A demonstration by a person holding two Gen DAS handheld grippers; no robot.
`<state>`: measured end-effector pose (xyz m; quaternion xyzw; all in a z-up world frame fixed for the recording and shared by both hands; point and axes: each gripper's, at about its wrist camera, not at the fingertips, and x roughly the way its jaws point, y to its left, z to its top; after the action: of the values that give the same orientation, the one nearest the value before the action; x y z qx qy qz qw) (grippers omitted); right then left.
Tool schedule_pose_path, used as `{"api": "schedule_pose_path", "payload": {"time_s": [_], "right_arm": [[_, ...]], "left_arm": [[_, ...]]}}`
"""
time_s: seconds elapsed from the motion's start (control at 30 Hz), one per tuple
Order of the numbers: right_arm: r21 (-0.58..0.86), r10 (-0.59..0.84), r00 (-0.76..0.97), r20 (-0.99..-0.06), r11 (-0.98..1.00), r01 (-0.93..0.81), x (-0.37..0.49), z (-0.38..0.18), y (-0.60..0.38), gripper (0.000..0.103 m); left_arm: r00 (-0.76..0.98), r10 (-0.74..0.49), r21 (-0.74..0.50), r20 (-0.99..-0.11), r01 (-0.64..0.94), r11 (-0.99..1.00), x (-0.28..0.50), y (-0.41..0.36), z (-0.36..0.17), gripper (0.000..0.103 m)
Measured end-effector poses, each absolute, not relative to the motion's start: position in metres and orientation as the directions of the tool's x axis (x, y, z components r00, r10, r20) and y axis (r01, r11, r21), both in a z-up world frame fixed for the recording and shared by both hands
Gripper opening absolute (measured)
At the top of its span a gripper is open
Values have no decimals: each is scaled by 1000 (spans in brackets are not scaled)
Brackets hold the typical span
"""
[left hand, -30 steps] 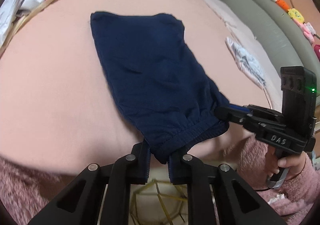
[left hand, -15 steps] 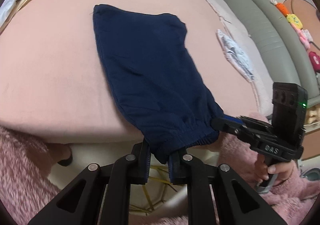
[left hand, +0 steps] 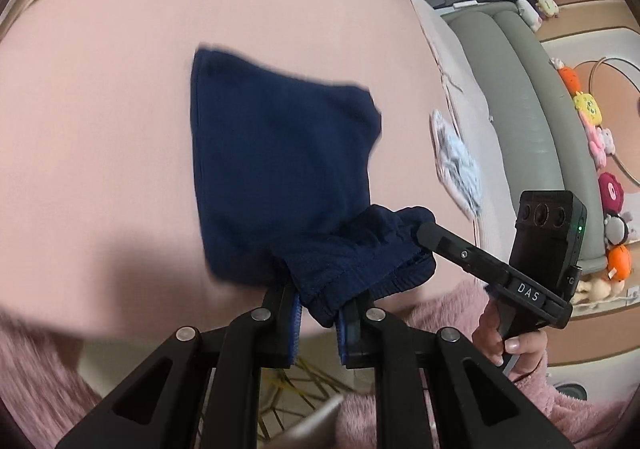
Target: Fold clothes
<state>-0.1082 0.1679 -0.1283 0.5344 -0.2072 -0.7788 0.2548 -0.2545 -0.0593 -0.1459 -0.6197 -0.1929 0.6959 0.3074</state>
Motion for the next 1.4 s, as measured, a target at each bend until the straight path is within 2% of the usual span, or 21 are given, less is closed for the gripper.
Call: {"api": "schedule_pose_path", "payload": {"time_s": [0.37,0.43,0.5,0.53,0.57,0.6,0.63,0.67,0.77,0.8,0.87,0.9,0.97,1.0,1.1,1.23,1.4], "right_arm": [[655,-638,-299,-710,-754,51,-202,-165,161,20],[660,-635,-307,-709,-750,28,-211,-169,163,24],[668,-633,-319,-706,-744,-2,-218,-171,166,32],[671,-632,-330,-701,-741,-7,-218,-169,169,36],[670,-627,-345,-698,-742,-8,-217,-166,171,38],[671,-624,-364,-691,-741,-3,-215,-162,174,43],[671,-621,-382,-684,-741,2,-213,-158,177,50],[672,-618,-401,-677,-741,7,-211,-154,180,52],[641,-590,-424,-687,-767,27,-205,-144,182,52],[603,-565,-434,-702,-795,60,-201,-138,179,52],[511,-521,-430,-737,-847,151,-191,-133,165,52],[461,-498,-430,-753,-866,195,-187,-130,158,52],[376,-460,-411,-787,-886,273,-182,-132,140,52],[342,-445,-391,-806,-888,306,-181,-137,130,52],[272,-407,-358,-840,-888,370,-188,-154,106,52],[227,-359,-410,-839,-914,338,-209,-160,101,52],[285,-367,-475,-800,-929,238,-215,-145,129,52]], "left_arm": [[-28,670,-660,-741,-150,-736,-342,-61,-181,13],[-11,673,-665,-739,-146,-733,-355,-61,-184,14],[14,666,-659,-746,-165,-734,-365,-59,-182,21],[9,660,-650,-751,-190,-736,-368,-58,-179,30],[-2,664,-649,-748,-210,-731,-369,-59,-175,47],[1,691,-676,-723,-209,-706,-370,-61,-174,58],[-6,711,-694,-703,-211,-688,-371,-64,-172,76],[-35,715,-692,-699,-219,-688,-369,-68,-168,81],[-125,713,-669,-690,-264,-694,-362,-78,-155,80],[-161,682,-611,-714,-333,-718,-355,-74,-147,77],[-223,622,-483,-751,-456,-747,-340,-64,-133,55],[-210,596,-434,-775,-509,-743,-333,-54,-135,52],[-190,539,-337,-821,-601,-725,-320,-34,-141,35],[-180,505,-299,-844,-624,-722,-316,-24,-149,33],[-194,433,-222,-880,-638,-737,-319,-4,-169,32],[-309,415,-179,-856,-576,-797,-334,-9,-161,32],[-334,464,-240,-820,-536,-809,-334,-27,-153,32]]}}
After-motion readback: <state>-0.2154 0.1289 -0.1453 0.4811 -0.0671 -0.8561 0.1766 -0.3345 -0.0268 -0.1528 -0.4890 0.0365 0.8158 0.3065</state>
